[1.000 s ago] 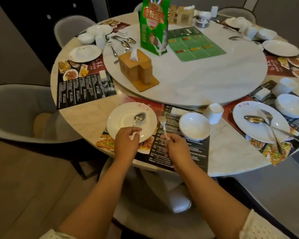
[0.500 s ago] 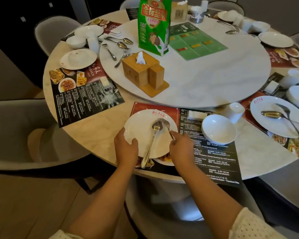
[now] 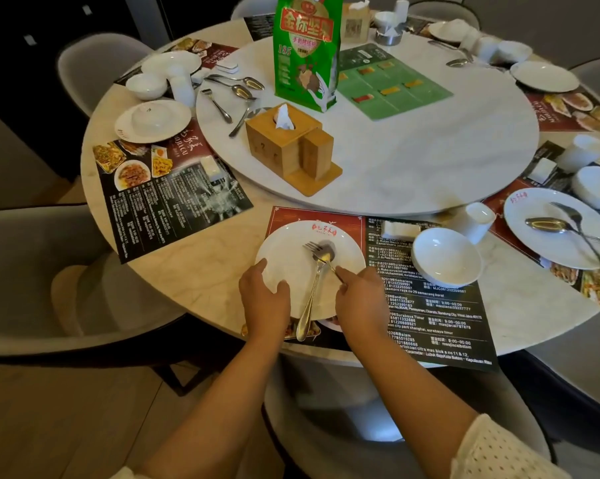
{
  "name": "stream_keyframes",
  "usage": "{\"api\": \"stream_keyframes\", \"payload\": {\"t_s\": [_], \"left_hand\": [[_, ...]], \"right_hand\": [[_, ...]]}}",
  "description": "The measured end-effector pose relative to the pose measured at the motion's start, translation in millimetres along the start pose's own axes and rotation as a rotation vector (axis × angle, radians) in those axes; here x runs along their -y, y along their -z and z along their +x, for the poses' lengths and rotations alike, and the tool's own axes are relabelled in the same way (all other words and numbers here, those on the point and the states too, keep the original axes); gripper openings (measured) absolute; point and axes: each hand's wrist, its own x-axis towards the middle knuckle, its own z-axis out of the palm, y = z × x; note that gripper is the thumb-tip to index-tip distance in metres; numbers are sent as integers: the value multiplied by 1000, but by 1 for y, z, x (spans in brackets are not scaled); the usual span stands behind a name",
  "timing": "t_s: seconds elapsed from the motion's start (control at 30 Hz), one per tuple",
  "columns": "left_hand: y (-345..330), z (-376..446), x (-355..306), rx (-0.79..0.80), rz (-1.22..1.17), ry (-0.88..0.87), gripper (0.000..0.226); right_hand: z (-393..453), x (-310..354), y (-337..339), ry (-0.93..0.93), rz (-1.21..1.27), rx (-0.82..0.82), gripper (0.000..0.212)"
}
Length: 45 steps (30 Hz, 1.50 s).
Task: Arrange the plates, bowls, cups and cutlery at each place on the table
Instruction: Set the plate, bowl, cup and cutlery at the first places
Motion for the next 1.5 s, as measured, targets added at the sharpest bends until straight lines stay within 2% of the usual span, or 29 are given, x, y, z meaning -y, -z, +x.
{"api": "stream_keyframes", "payload": {"t_s": [0.2, 0.4, 0.57, 0.67, 0.77, 0.93, 1.0, 1.1, 1.2, 1.33, 1.5], "left_hand": [[-3, -1, 3, 26, 75, -44, 48], [-12, -10, 0, 19, 120, -38, 43], [-29, -24, -16, -30, 153, -157, 34], [-45, -33, -32, -27, 113, -248, 31], [-73, -43, -49, 65, 53, -277, 31], [-125, -59, -64, 234, -6, -251, 27], [-144, -62, -66, 289, 12, -216, 32], [-166, -66, -71, 385, -27, -77, 42], [-176, -72, -75, 449, -113, -51, 40], [-174, -74, -73, 311, -81, -41, 33], [-155, -82, -64, 101, -49, -27, 20]], "right_hand": [[-2, -6, -4, 77, -119, -39, 39], [2, -16, 4, 145, -75, -20, 38], [2, -29, 26, 162, 110, -43, 30], [4, -48, 49, 81, 226, -182, 22], [11, -76, 75, 6, 188, -313, 20], [24, -124, 99, -58, 157, -328, 27], [31, -138, 104, -94, 171, -313, 38], [42, -154, 108, -173, 243, -257, 51], [51, -163, 110, -207, 370, -156, 44], [55, -165, 111, -178, 451, -90, 35], [43, -155, 102, -106, 478, -50, 36]]}}
